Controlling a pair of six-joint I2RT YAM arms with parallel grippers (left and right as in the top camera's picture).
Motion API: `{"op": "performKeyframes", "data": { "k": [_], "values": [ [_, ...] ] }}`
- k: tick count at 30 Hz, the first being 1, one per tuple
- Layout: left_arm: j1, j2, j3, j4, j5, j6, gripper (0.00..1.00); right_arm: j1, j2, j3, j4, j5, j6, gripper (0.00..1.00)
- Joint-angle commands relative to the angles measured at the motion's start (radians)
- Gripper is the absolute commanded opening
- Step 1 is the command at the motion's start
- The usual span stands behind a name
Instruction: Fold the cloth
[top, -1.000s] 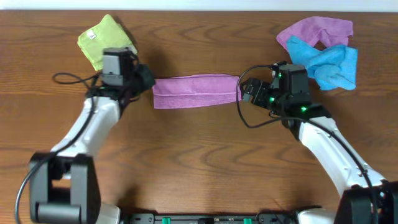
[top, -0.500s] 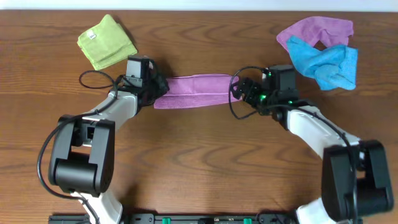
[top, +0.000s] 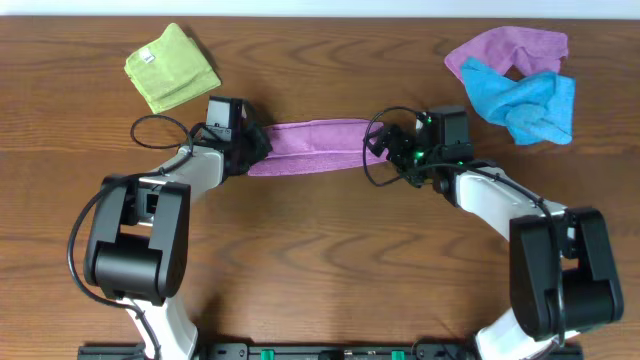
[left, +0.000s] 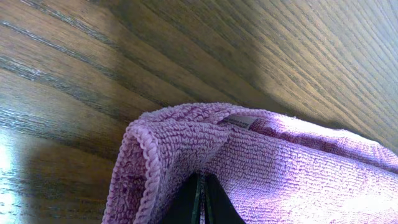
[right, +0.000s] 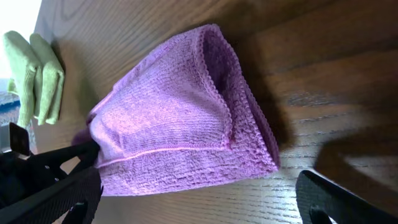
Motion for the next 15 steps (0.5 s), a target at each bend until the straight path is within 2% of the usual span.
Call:
{"op": "performKeyframes", "data": {
  "k": [1, 8, 15],
  "values": [
    [-0.002, 0.035, 0.008, -0.022, -0.008, 0.0, 0.06, 0.011, 0.034, 0.009, 0.008, 0.0, 0.036, 0.99],
    [-0.007, 0.035, 0.008, -0.029, -0.006, 0.0, 0.06, 0.053, 0.09, 0.009, 0.075, 0.009, 0.071, 0.98],
    [-0.007, 0.035, 0.008, -0.029, 0.0, 0.0, 0.06, 0.092, 0.137, 0.009, 0.154, 0.057, 0.07, 0.92]
  ]
}}
